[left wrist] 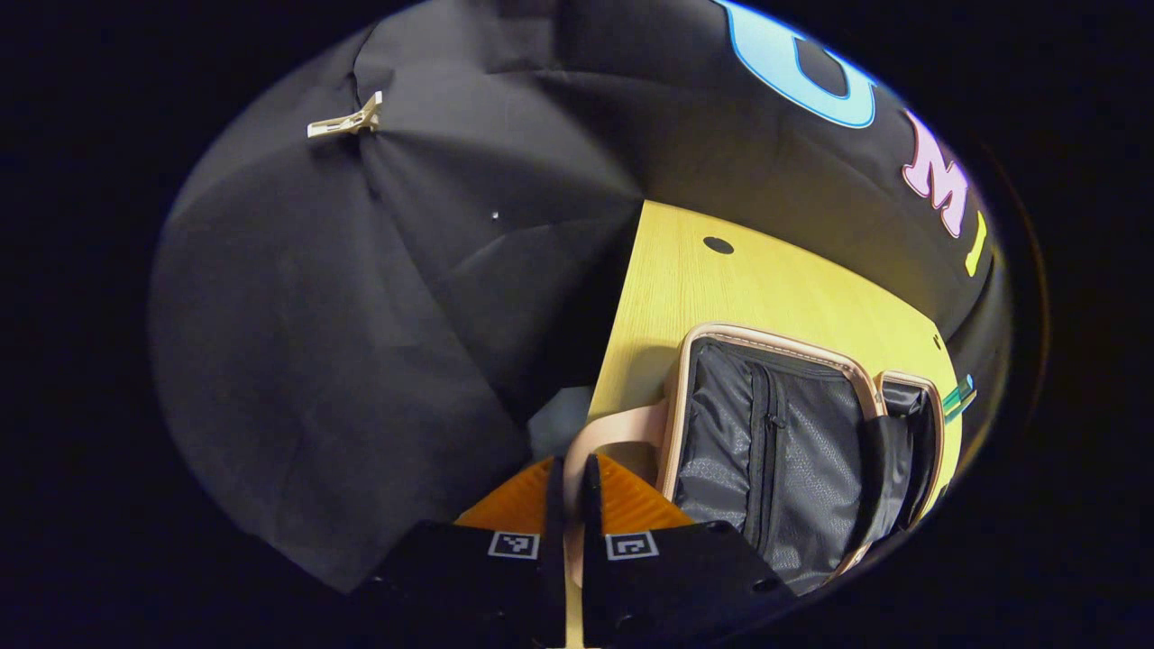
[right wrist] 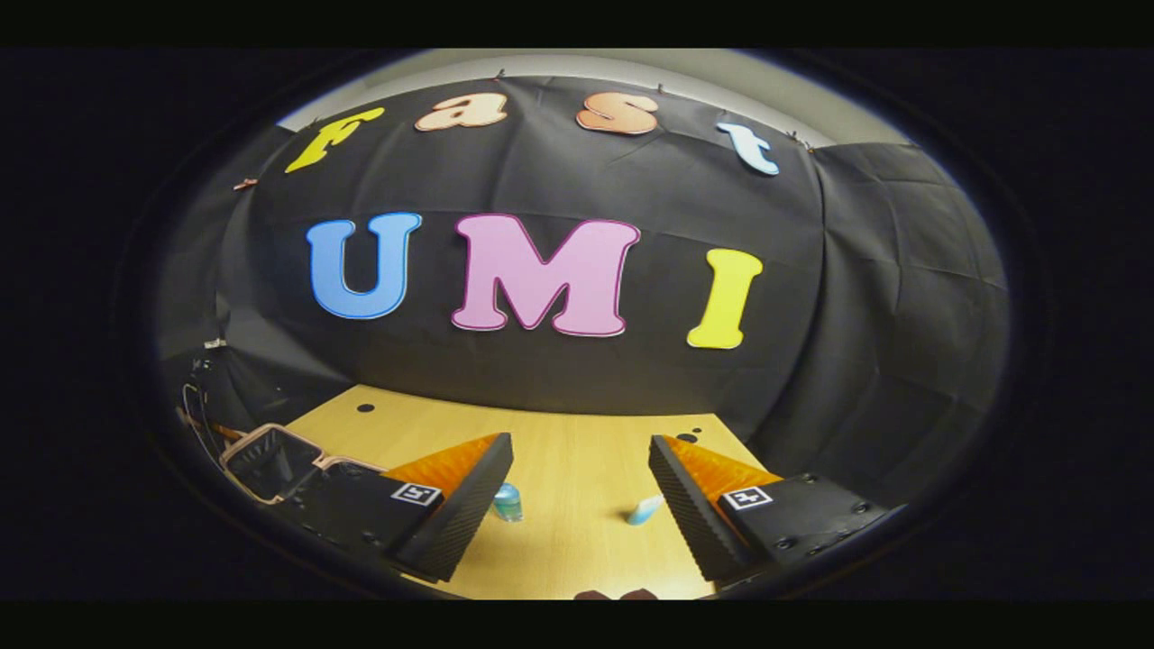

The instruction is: First open the suitcase, pack the skin care products into it, and then close the suitcase.

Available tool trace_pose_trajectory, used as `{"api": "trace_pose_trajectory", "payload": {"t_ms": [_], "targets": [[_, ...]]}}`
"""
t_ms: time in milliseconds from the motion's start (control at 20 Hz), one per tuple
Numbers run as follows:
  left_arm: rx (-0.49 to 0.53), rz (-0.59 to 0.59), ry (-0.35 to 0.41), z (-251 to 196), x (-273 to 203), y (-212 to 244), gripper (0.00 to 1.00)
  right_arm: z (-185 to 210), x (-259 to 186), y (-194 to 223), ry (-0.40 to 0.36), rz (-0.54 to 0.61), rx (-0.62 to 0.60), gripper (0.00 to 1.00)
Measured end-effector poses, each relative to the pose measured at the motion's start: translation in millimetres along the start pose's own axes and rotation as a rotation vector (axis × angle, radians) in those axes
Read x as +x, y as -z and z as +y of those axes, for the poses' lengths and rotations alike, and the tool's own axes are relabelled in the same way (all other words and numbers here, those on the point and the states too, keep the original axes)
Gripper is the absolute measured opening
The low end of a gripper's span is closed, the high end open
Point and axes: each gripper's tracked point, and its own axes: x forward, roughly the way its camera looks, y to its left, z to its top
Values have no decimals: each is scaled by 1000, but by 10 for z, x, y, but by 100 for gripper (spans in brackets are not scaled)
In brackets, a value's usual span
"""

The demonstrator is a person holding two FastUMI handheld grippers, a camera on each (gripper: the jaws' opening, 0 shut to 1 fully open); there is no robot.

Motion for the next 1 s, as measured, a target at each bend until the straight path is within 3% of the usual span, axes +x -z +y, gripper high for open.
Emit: {"api": "trace_pose_trajectory", "payload": {"t_ms": [100, 150, 200, 250, 300, 350, 600, 1000], "targets": [[14, -57, -48, 84, -97, -108, 23, 66, 4, 5, -15, -6, 6, 96], [-2, -78, -48, 73, -151, -150, 21, 89, 4, 22, -21, -4, 5, 96], [-14, -92, -41, 65, -240, -178, 31, 114, 0, 52, -28, 0, 1, 96], [-18, -111, -36, 45, -329, -227, 53, 128, -2, 70, -35, 2, -1, 96], [-11, -141, -23, -12, -439, -293, 63, 148, -2, 85, -42, 2, -2, 96], [3, -173, -7, -106, -562, -372, 83, 157, -5, 105, -48, 2, 1, 96], [107, -345, 125, -1038, -1211, -735, 96, 109, -19, 119, -56, -57, 3, 97], [233, -617, 434, -3486, -2437, -879, 96, -234, 90, 397, -42, -36, -30, 97]]}}
